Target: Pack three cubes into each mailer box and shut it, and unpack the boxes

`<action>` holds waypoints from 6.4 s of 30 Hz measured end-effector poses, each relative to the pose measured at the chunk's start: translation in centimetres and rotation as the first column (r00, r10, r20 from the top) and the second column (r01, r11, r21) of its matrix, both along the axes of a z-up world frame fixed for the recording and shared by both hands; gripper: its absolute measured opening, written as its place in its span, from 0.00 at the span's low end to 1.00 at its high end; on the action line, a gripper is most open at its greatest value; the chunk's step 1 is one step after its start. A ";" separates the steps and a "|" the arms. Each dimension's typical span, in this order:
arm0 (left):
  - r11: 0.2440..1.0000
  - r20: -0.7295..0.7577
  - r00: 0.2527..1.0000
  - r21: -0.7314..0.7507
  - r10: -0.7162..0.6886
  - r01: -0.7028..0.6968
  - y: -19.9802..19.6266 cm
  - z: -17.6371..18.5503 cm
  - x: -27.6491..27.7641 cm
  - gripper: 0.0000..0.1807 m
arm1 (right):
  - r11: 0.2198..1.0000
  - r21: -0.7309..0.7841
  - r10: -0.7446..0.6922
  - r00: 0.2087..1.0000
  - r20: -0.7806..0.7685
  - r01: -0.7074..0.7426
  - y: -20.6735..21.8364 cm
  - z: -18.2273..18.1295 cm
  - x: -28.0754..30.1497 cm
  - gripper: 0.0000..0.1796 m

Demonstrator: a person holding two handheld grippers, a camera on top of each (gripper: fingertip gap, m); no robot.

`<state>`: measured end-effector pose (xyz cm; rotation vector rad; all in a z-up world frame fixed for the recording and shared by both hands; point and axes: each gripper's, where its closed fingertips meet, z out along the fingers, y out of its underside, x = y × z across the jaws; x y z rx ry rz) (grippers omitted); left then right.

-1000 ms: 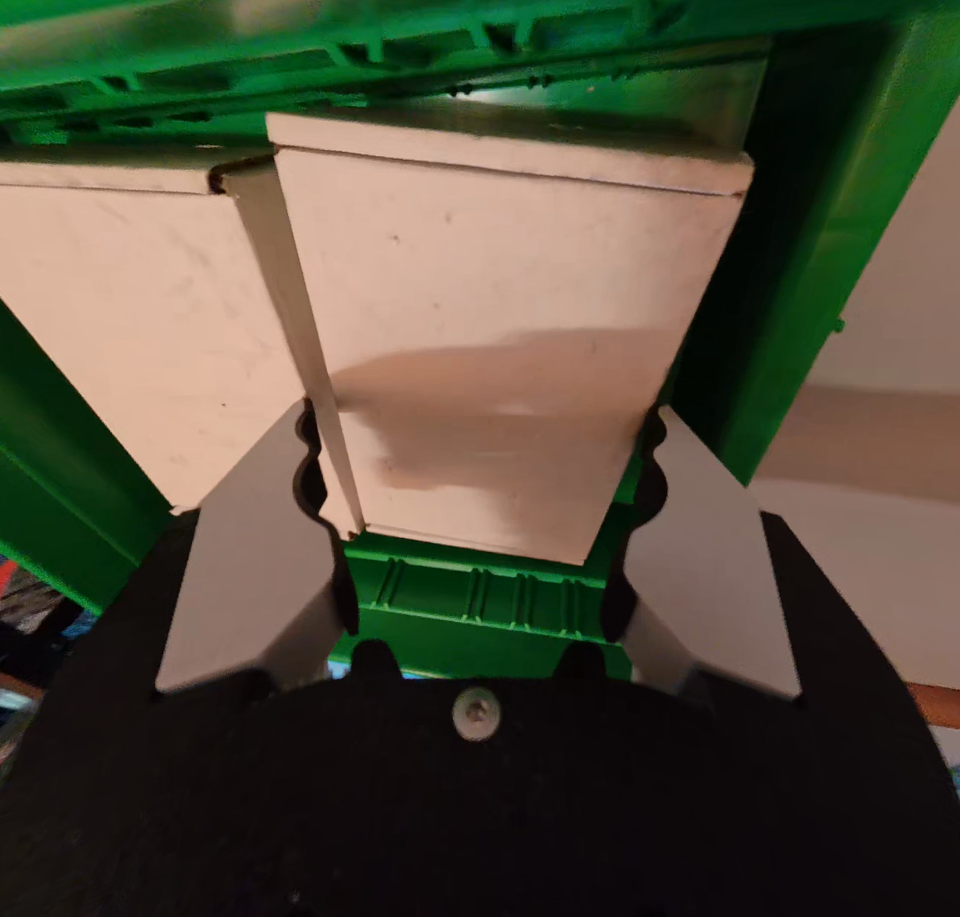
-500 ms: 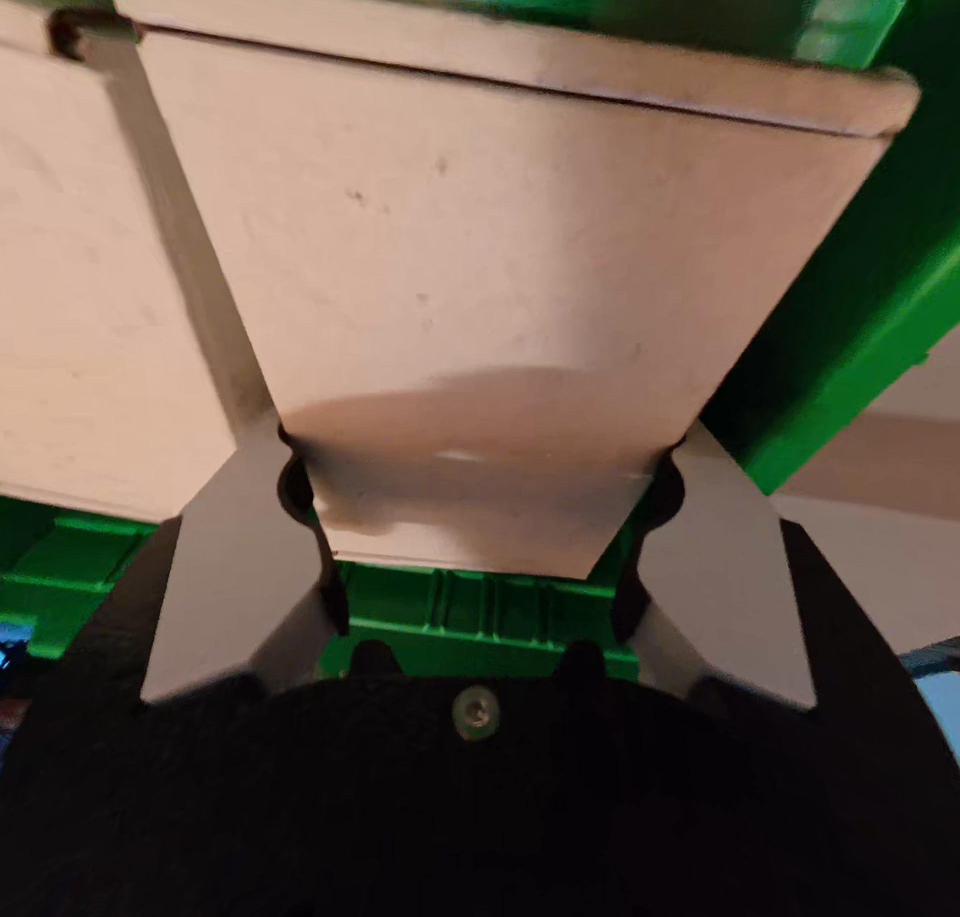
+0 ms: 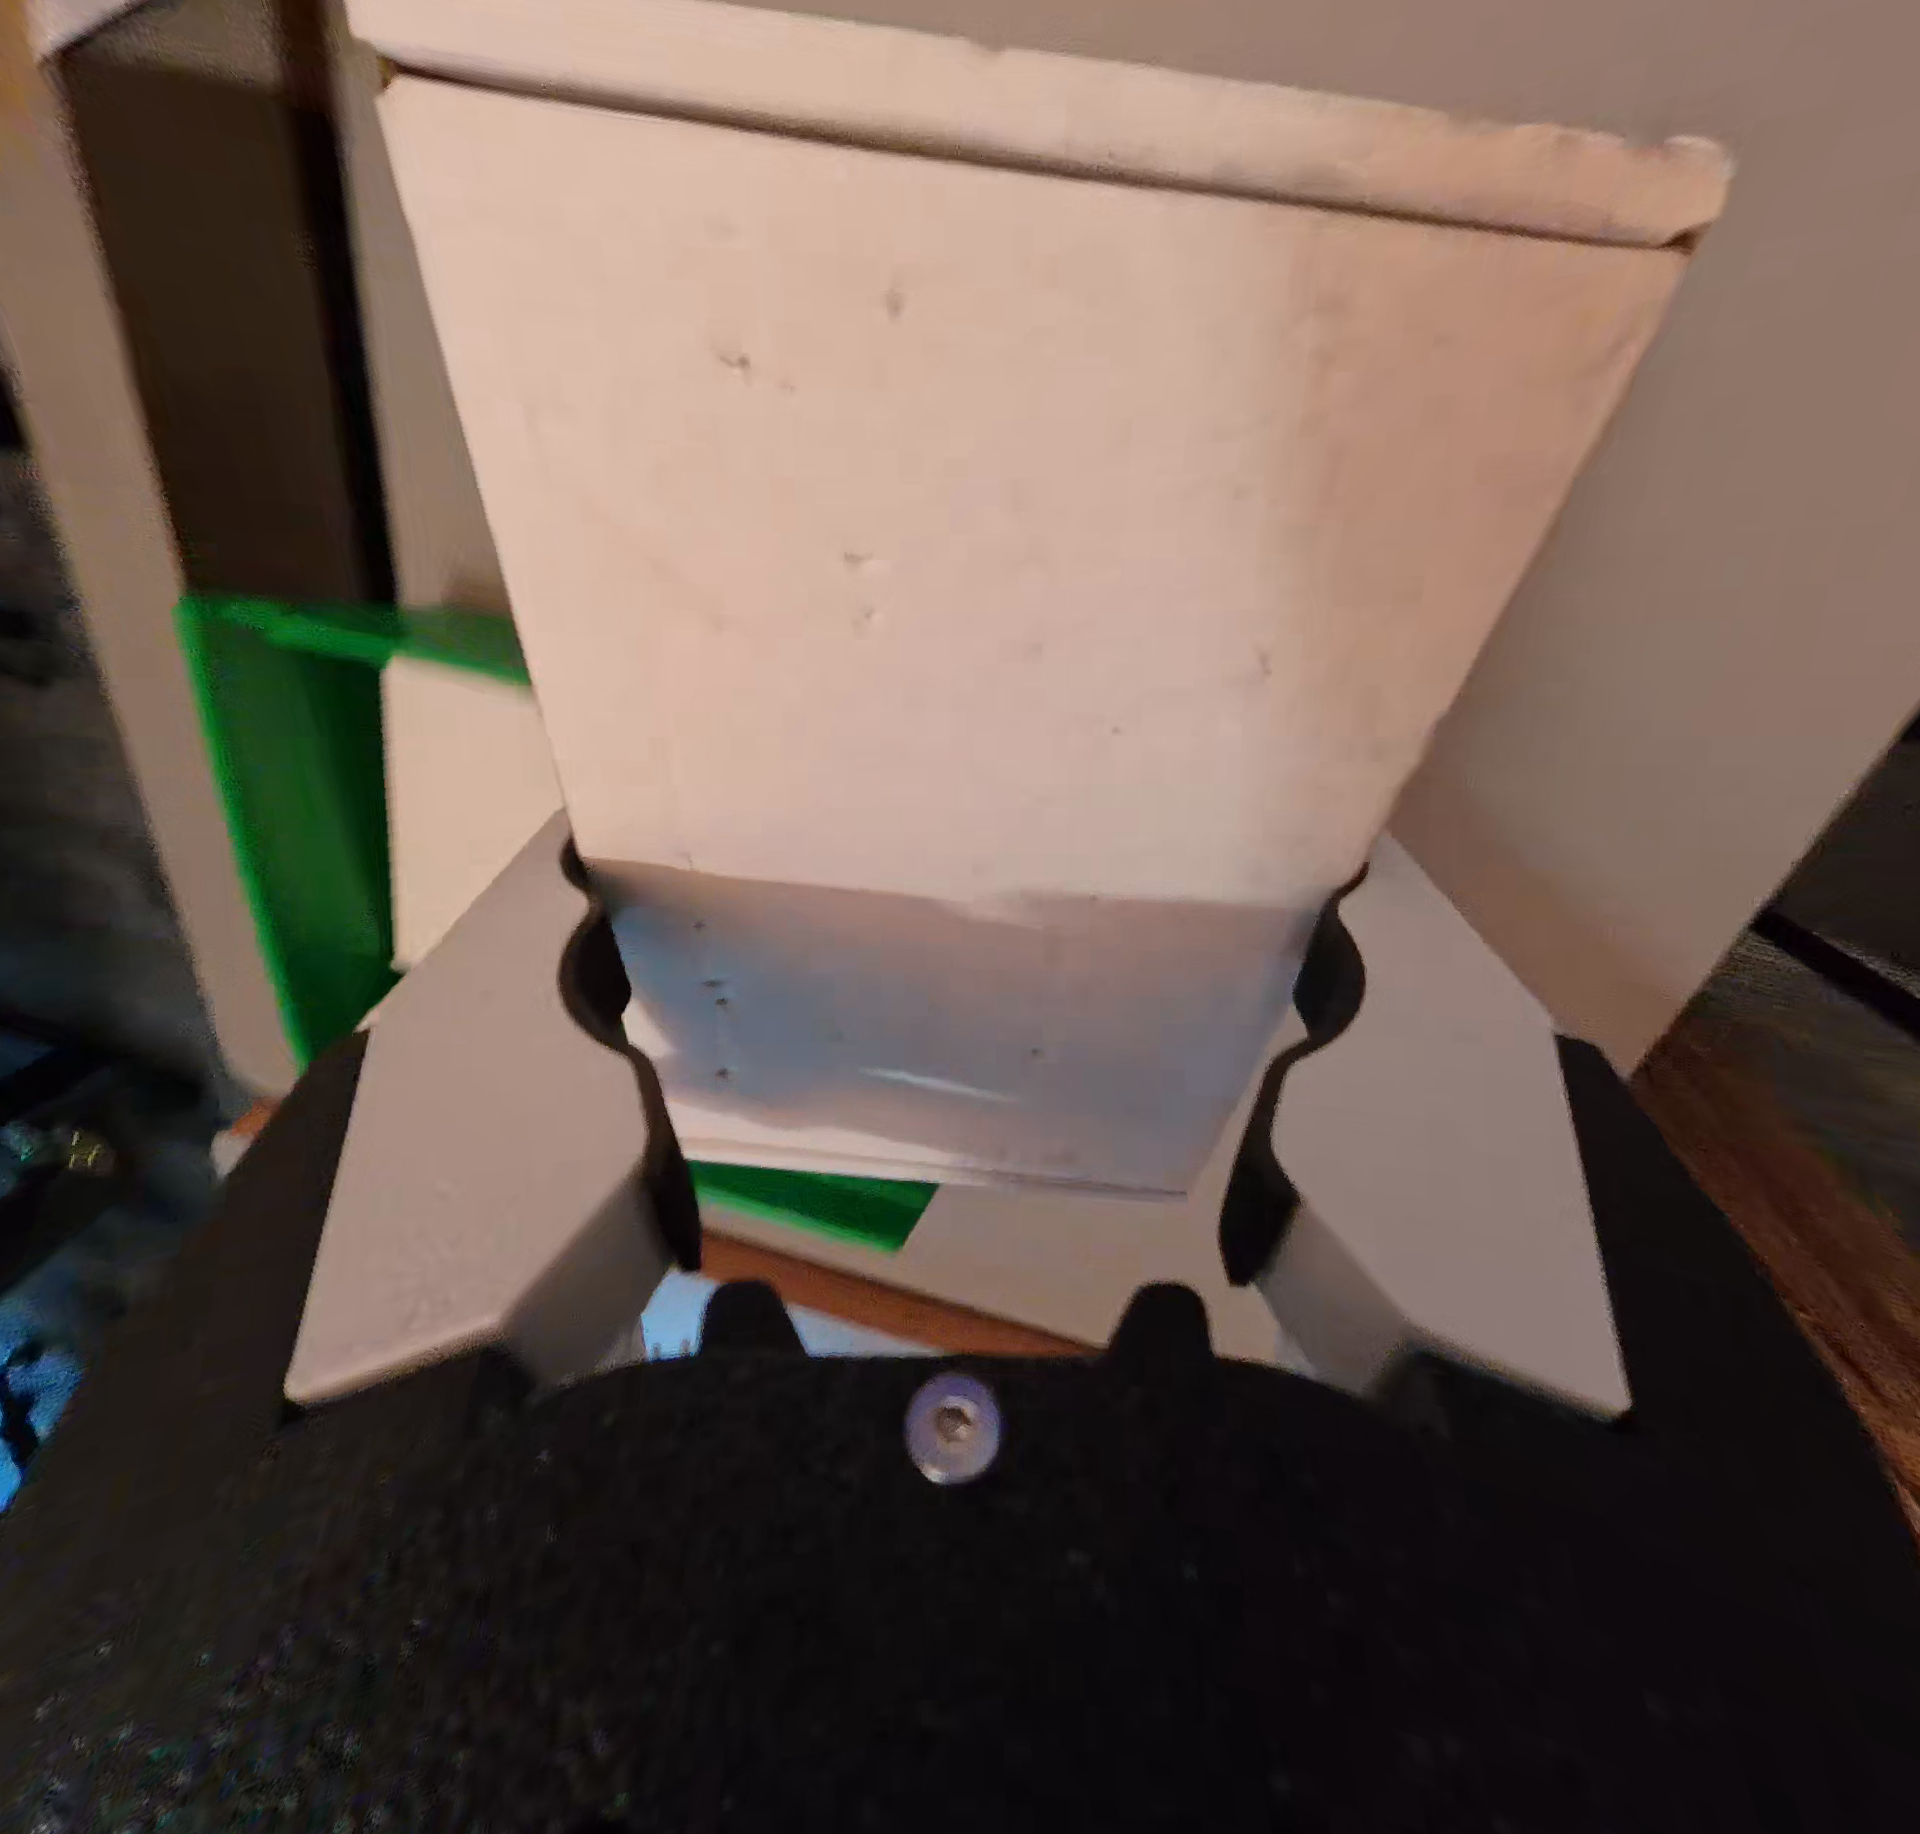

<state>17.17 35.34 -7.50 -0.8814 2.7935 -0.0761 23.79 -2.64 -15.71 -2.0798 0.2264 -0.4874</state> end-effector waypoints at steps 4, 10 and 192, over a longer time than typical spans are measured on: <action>0.996 -0.098 0.991 -0.033 -0.088 0.086 -8.5 -5.1 -1.6 0.72 | 0.996 0.017 0.083 0.984 0.154 -0.087 2.8 0.6 -1.5 0.54; 0.992 -0.076 0.990 0.019 -0.122 0.124 -16.9 -13.1 0.1 0.72 | 0.975 -0.038 0.220 0.930 0.294 -0.218 4.7 -0.5 -4.8 0.55; 0.943 0.637 0.763 -0.309 0.108 0.125 -24.5 -11.4 2.5 0.11 | 0.809 -0.508 0.551 0.683 0.479 -0.297 12.6 6.7 0.9 0.00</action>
